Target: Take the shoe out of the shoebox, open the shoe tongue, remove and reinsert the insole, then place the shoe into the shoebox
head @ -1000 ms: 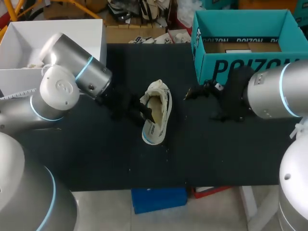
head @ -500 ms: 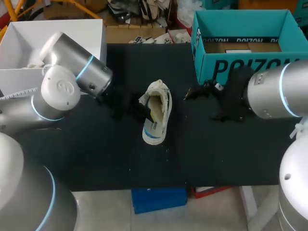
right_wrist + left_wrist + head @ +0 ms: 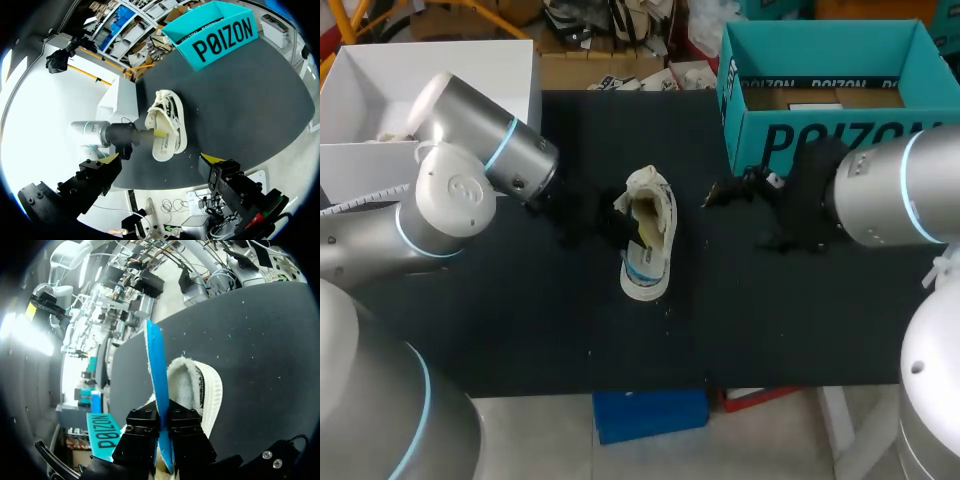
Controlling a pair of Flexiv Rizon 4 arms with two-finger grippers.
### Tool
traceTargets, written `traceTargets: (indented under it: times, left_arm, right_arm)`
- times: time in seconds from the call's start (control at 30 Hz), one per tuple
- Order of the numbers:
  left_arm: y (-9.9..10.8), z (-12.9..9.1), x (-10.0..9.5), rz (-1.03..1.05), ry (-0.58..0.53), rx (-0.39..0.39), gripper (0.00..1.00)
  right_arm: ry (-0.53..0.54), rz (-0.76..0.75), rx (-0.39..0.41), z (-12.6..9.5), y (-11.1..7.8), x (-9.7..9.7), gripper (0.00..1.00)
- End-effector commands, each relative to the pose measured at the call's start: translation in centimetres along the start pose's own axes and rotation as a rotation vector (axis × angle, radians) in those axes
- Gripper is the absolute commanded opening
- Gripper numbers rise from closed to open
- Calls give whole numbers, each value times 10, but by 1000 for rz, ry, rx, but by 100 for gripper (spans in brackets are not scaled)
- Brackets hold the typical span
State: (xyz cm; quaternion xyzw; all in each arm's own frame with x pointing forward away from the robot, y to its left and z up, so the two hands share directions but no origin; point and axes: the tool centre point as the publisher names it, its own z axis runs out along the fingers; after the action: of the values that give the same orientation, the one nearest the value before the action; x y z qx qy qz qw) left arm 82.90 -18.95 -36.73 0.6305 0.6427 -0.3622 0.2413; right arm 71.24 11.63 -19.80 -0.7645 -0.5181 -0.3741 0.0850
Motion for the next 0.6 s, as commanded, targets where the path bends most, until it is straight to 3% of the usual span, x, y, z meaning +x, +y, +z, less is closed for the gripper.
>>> traceTargets:
  times: [0.03, 0.4, 0.57, 0.6]
  left_arm:
    - [7, 6, 1, -2, 12, -12, 0]
    - [32, 9, 11, -48, 64, -89, 0]
    - [33, 10, 8, -45, 74, -110, 0]
    - [31, 10, 6, -40, 77, -111, 9]
  right_arm:
    - [-4, 1, -4, 0, -1, 1, 100]
    - [-4, 1, -4, 0, -1, 1, 100]
    - [-4, 1, -4, 0, -1, 1, 100]
    - [-4, 1, -4, 0, -1, 1, 100]
